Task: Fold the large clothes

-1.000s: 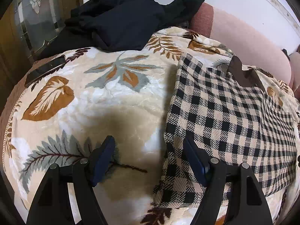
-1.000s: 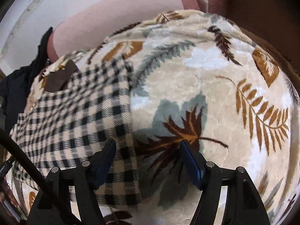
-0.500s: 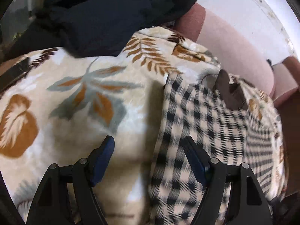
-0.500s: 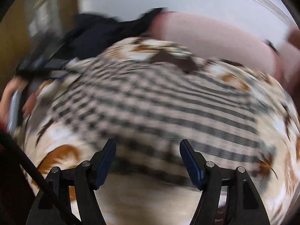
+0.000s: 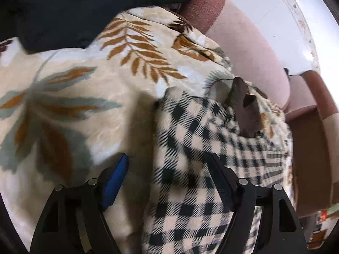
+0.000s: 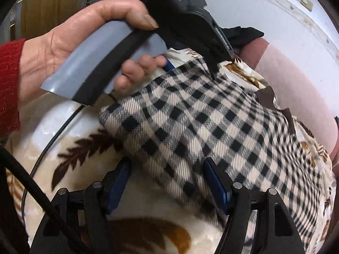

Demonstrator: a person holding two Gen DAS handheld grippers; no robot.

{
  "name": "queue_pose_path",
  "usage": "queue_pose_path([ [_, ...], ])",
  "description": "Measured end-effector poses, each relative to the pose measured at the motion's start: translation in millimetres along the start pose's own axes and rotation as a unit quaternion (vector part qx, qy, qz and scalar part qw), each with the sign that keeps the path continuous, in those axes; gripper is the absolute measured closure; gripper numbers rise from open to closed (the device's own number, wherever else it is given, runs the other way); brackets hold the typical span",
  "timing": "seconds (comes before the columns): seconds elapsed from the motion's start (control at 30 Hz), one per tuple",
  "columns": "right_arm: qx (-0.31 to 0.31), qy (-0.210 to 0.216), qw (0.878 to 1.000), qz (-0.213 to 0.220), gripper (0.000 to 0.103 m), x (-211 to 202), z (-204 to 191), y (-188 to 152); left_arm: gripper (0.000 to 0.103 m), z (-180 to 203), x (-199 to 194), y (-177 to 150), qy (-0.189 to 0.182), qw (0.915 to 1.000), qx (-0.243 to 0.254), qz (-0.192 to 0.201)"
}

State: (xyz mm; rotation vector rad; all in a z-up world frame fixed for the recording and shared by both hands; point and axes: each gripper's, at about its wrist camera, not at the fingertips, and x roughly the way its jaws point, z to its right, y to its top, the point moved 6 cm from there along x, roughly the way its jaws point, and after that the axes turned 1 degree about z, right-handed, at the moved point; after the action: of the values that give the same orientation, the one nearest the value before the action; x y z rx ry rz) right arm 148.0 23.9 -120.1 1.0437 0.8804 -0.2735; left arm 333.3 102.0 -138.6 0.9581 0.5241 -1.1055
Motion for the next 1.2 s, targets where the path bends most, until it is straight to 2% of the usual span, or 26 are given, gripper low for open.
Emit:
queue_pose_path([
  [0.23, 0.006, -0.010, 1.000, -0.001, 0.033, 16.6, -1.0, 17.8, 0.026, 6.3, 10.6, 9.9, -0.062, 0.9978, -0.006, -0.021],
  [0.43, 0.006, -0.013, 1.000, -0.002, 0.037, 20.4, -7.9, 24.3, 0.028, 9.5, 14.6, 11.8, -0.086, 0.9958, -0.005, -0.031],
  [0.47, 0.005, -0.011, 1.000, -0.001, 0.041, 20.3, -10.1, 24.4, 0.034, 8.1, 14.2, 12.3, -0.087, 0.9957, -0.008, -0.030],
  [0.5, 0.003, -0.008, 1.000, -0.001, 0.047, 21.0, -11.0, 25.1, 0.064, 6.8, 14.8, 11.7, -0.085, 0.9958, -0.010, -0.034],
  [0.53, 0.000, -0.007, 1.000, 0.001, 0.051, 19.7, -13.5, 25.1, 0.087, 4.3, 16.7, 10.5, -0.078, 0.9960, -0.013, -0.043],
  [0.6, -0.010, -0.013, 1.000, 0.000, 0.089, 18.0, -18.5, 24.8, 0.090, 3.2, 15.7, 9.3, -0.077, 0.9962, -0.017, -0.037],
  [0.7, -0.001, -0.019, 1.000, 0.007, 0.095, 13.8, -13.2, 25.4, 0.093, 12.4, 7.6, 9.9, -0.055, 0.9982, -0.004, -0.022],
  [0.83, 0.030, -0.008, 0.999, 0.022, 0.096, -2.8, -0.8, 24.3, 0.094, 28.3, -9.7, 12.6, -0.039, 0.9992, 0.006, 0.002],
  [0.97, 0.055, 0.000, 0.997, 0.045, 0.097, -30.2, 15.2, 20.1, 0.094, 58.7, -38.1, 4.8, 0.000, 0.9986, 0.037, 0.038],
  [1.13, 0.109, 0.017, 0.992, 0.065, 0.097, -55.8, 51.3, 2.7, 0.094, 102.8, -58.2, -2.8, -0.018, 0.9975, 0.038, 0.057],
  [1.2, 0.127, 0.018, 0.989, 0.070, 0.097, -64.2, 67.1, -5.7, 0.094, 126.4, -54.4, -0.2, -0.008, 0.9973, 0.049, 0.054],
])
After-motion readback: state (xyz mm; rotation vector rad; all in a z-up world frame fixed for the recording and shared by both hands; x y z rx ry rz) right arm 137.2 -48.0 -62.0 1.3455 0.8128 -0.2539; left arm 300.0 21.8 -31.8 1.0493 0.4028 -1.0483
